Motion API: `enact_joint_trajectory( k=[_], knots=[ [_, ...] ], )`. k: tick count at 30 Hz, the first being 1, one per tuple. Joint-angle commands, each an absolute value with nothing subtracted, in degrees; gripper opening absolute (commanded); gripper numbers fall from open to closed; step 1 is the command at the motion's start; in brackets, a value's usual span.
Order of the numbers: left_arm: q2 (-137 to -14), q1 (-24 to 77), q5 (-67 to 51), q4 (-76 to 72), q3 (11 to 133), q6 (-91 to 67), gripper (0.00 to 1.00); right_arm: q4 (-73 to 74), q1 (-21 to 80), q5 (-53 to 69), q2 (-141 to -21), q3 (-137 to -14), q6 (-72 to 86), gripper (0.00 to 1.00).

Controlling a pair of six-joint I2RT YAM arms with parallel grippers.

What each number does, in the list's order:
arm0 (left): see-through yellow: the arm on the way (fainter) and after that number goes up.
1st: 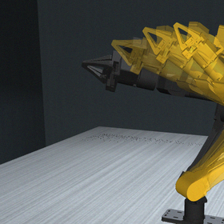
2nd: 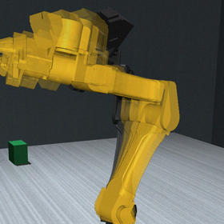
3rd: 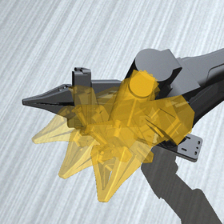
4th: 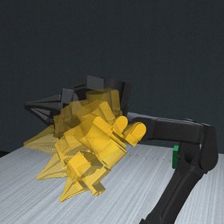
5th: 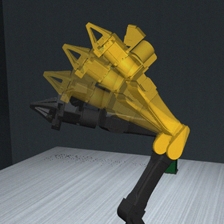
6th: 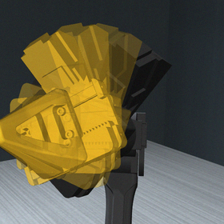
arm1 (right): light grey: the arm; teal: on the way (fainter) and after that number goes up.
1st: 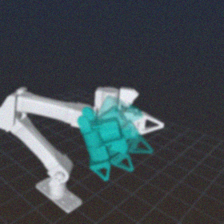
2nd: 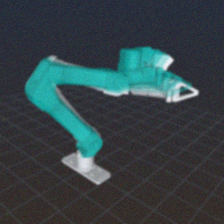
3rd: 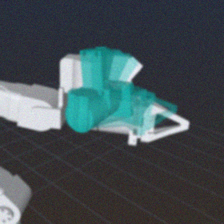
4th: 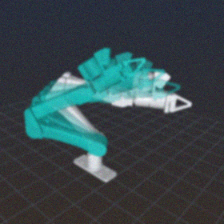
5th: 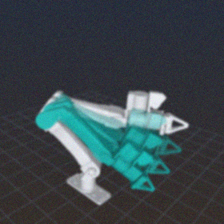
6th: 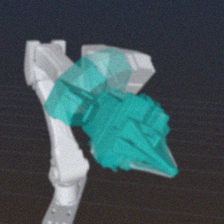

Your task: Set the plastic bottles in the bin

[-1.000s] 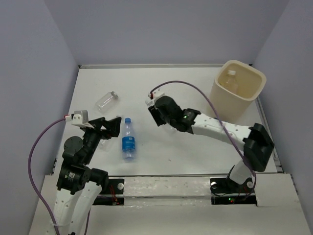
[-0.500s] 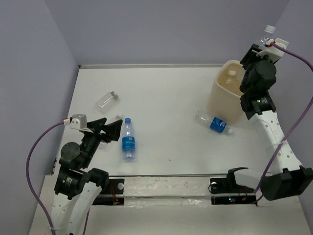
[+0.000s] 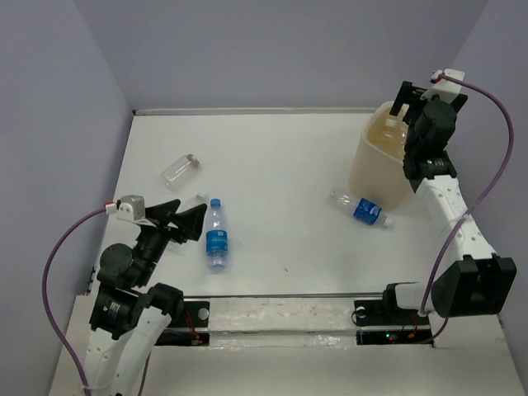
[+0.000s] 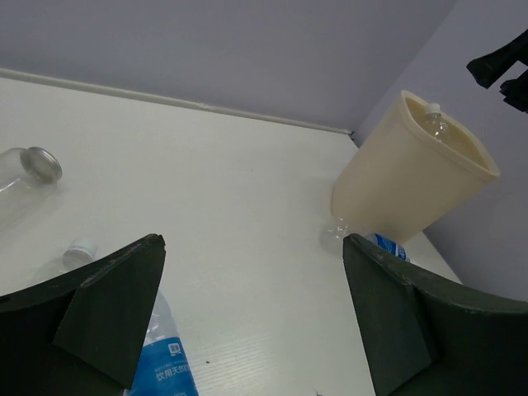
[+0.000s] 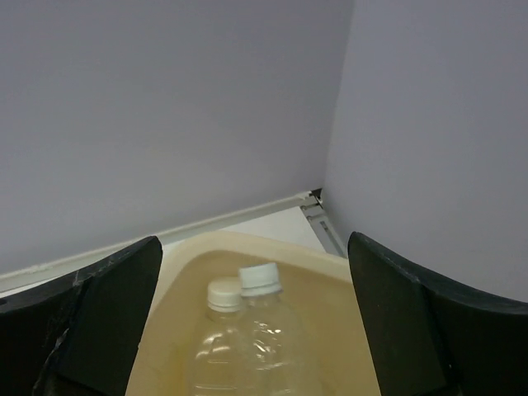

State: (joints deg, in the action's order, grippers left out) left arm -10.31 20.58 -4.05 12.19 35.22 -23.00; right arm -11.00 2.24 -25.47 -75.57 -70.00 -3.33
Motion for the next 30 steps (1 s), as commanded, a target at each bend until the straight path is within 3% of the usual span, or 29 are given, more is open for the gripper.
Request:
enact_joint_trajectory(
  k=[1, 5, 9, 10, 15, 30],
  knots=[
    [-9.84, 20.83, -4.66, 9.32, 34.98, -22.76, 0.99, -9.96, 2.11, -15.76, -69.97, -72.33, -1.50, 1.00],
    [-10.81, 20.74, -4.48, 9.40, 35.07, -22.68, 0.99, -1.43, 4.91, -4.24, -67.76, -75.49, -0.26, 0.99],
    [-11.25, 20.04, -4.31, 9.49, 35.16, -22.68, 0.99, 12.63, 16.14, 3.52, -68.55, -78.22, -5.70, 0.96],
    [-11.60, 19.87, -4.39, 9.49, 35.16, -22.68, 0.99, 17.88, 22.78, 2.65, -68.90, -77.70, -8.32, 0.95],
    [-12.48, 19.34, -4.39, 9.58, 35.24, -22.59, 0.99, 29.60, 35.06, -5.50, -72.76, -71.99, -10.46, 0.92],
    [-13.97, 18.19, -5.10, 9.67, 35.33, -22.50, 0.99, 29.55, 36.56, -31.46, -93.16, -66.98, -8.35, 1.00]
  ],
)
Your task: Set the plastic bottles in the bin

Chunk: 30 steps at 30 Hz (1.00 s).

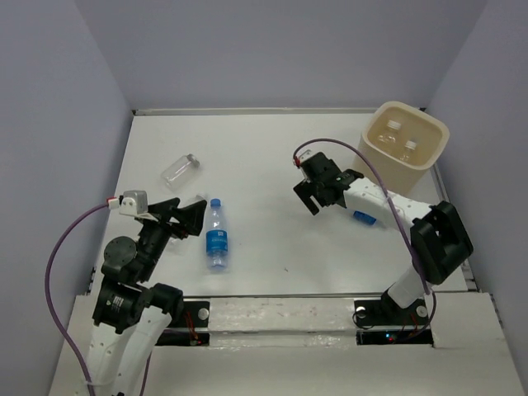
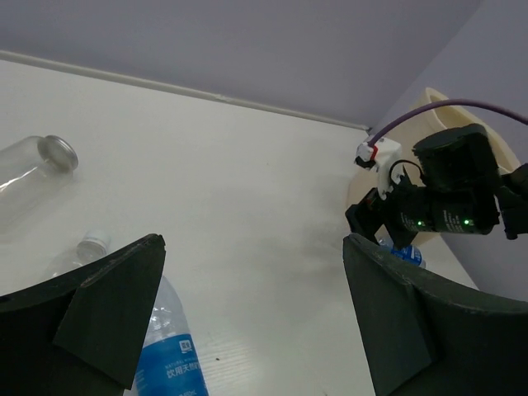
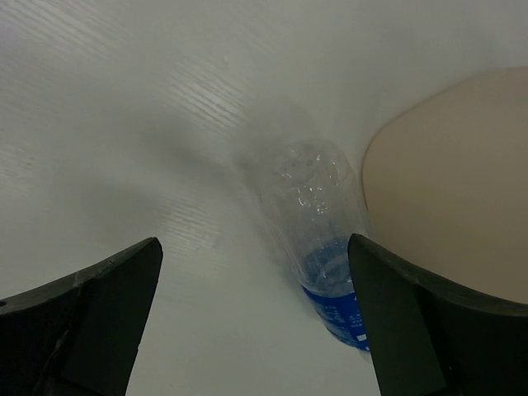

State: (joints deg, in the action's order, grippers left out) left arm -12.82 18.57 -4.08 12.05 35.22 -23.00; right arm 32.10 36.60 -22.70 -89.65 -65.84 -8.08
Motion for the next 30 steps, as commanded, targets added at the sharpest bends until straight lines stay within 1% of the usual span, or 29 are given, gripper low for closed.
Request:
enact_joint_trajectory(
  k=[1, 7, 10, 15, 17, 19, 20, 21, 22, 23, 25, 26, 30],
  knots=[
    [-14.15, 18.19, -5.18, 9.67, 35.33, -22.41, 0.99, 28.14, 36.56, -33.29, -94.47, -67.06, -8.96, 1.00],
    [-14.15, 18.19, -5.45, 9.58, 35.33, -22.32, 0.99, 27.33, 33.84, -37.17, -98.96, -68.55, -8.79, 1.00],
    [-13.97, 18.19, -5.54, 9.49, 35.24, -22.24, 0.99, 26.72, 32.52, -36.91, -100.80, -68.29, -8.79, 1.00],
    [-14.15, 18.19, -5.62, 9.49, 35.24, -22.15, 0.99, 25.67, 29.63, -34.20, -103.79, -68.11, -8.53, 0.95],
    [-14.15, 18.19, -5.63, 9.49, 35.24, -22.15, 0.99, 25.40, 29.62, -33.58, -105.37, -68.38, -8.44, 0.90],
    [-14.24, 18.19, -5.63, 9.49, 35.24, -22.24, 0.99, 25.23, 29.62, -32.09, -106.08, -68.73, -8.53, 0.81],
    [-14.24, 18.19, -5.63, 9.49, 35.24, -22.24, 0.99, 25.05, 29.62, -31.73, -106.17, -68.73, -8.61, 0.75],
    [-14.24, 18.19, -5.71, 9.49, 35.24, -22.24, 0.99, 25.05, 29.62, -30.60, -106.17, -68.73, -8.53, 0.63],
    [-14.24, 18.19, -5.71, 9.49, 35.24, -22.24, 0.99, 25.05, 29.62, -29.89, -105.91, -68.82, -8.44, 0.63],
    [-14.24, 18.19, -5.80, 9.32, 35.16, -22.24, 0.99, 25.05, 29.62, -28.49, -105.39, -68.82, -8.00, 0.52],
    [-14.33, 18.19, -5.97, 9.40, 35.24, -22.15, 0.99, 24.96, 31.46, -27.08, -102.58, -68.82, -7.39, 0.42],
    [-14.33, 18.19, -5.98, 9.23, 35.16, -22.15, 0.99, 24.96, 33.47, -26.55, -101.26, -69.25, -6.60, 0.40],
    [-14.41, 18.19, -6.06, 9.23, 35.16, -22.24, 0.99, 25.31, 38.14, -24.44, -92.83, -72.41, -4.23, 0.40]
  ],
)
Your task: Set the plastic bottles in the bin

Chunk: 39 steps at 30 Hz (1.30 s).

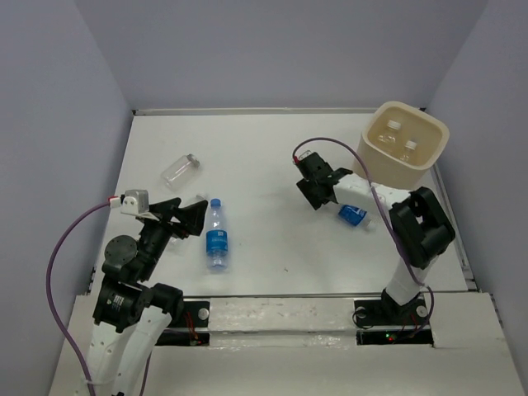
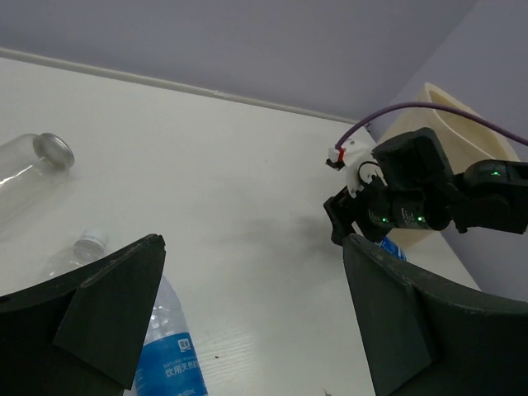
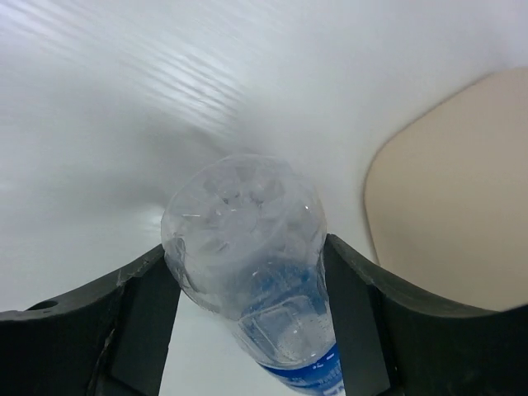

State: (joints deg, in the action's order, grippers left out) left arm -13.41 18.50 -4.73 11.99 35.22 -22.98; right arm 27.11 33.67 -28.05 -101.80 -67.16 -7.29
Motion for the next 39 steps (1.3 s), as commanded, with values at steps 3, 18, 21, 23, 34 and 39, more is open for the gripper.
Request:
enact_joint_trajectory(
  k=[3, 18, 21, 23, 34, 39],
  knots=[
    [-14.50, 18.19, -6.06, 9.23, 35.16, -22.24, 0.99, 23.39, 38.14, -24.07, -84.22, -76.01, -2.47, 0.39],
    [-12.39, 18.28, -6.77, 8.96, 35.07, -22.24, 0.99, -4.82, 17.68, -33.14, -70.31, -84.20, -7.56, 0.37],
    [-11.78, 18.72, -6.68, 8.96, 35.07, -22.24, 0.99, -6.32, 13.46, -32.69, -72.42, -82.18, -8.52, 0.39],
    [-11.60, 18.98, -6.59, 8.96, 35.07, -22.32, 0.99, -7.64, 11.60, -32.43, -73.56, -80.51, -8.44, 0.39],
    [-11.69, 19.86, -6.24, 9.05, 35.07, -22.24, 0.99, -5.55, 7.03, -28.67, -67.60, -72.68, -1.23, 1.00],
    [-12.22, 19.60, -5.89, 9.05, 35.07, -22.24, 0.99, 3.66, 9.13, -16.22, -63.47, -74.53, 5.44, 1.00]
  ],
)
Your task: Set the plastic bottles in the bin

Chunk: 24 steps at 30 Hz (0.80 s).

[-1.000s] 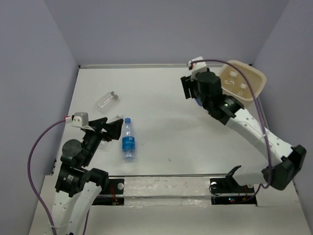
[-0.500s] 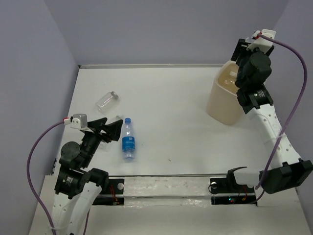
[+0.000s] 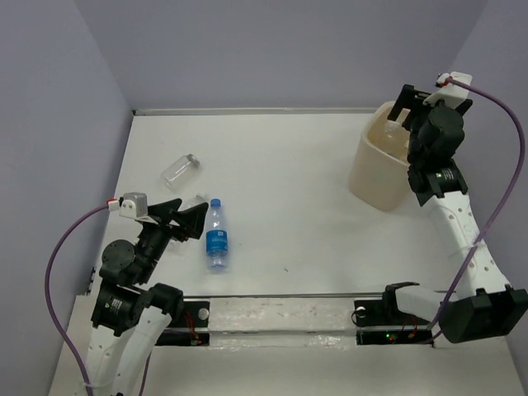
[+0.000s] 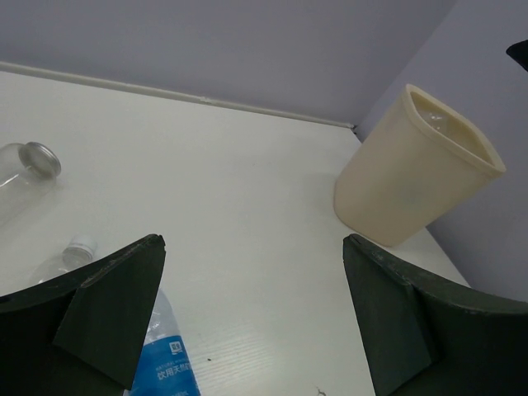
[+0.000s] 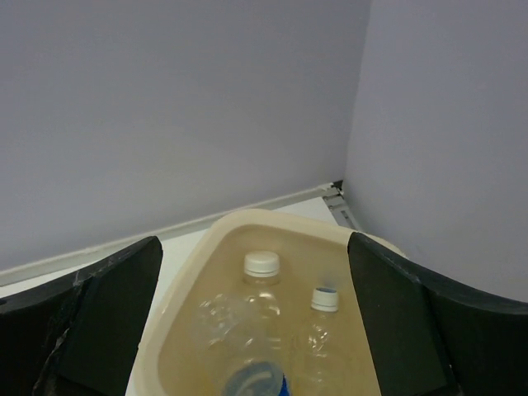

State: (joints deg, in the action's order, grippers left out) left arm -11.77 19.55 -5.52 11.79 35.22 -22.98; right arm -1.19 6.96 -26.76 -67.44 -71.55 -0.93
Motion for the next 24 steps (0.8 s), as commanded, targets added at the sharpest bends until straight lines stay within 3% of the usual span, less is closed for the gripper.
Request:
enact_joint_trajectory(
  k=[1, 6, 13, 24],
  knots=[
    [-12.30, 19.43, -5.80, 8.97, 35.07, -22.24, 0.99, 4.39, 10.62, -14.35, -63.28, -74.27, 6.32, 1.00],
    [-13.36, 18.02, -5.71, 9.23, 35.24, -22.06, 0.99, 5.10, 32.37, -17.14, -66.17, -69.54, 11.32, 1.00],
    [-14.50, 16.61, -2.03, 10.81, 36.47, -21.71, 0.99, -7.18, 50.95, -16.35, -81.19, -63.81, 25.38, 1.00],
    [-15.47, 16.96, 2.91, 10.99, 37.44, -19.42, 0.99, -19.51, 57.12, -9.24, -108.00, -70.74, 45.60, 1.00]
  ],
)
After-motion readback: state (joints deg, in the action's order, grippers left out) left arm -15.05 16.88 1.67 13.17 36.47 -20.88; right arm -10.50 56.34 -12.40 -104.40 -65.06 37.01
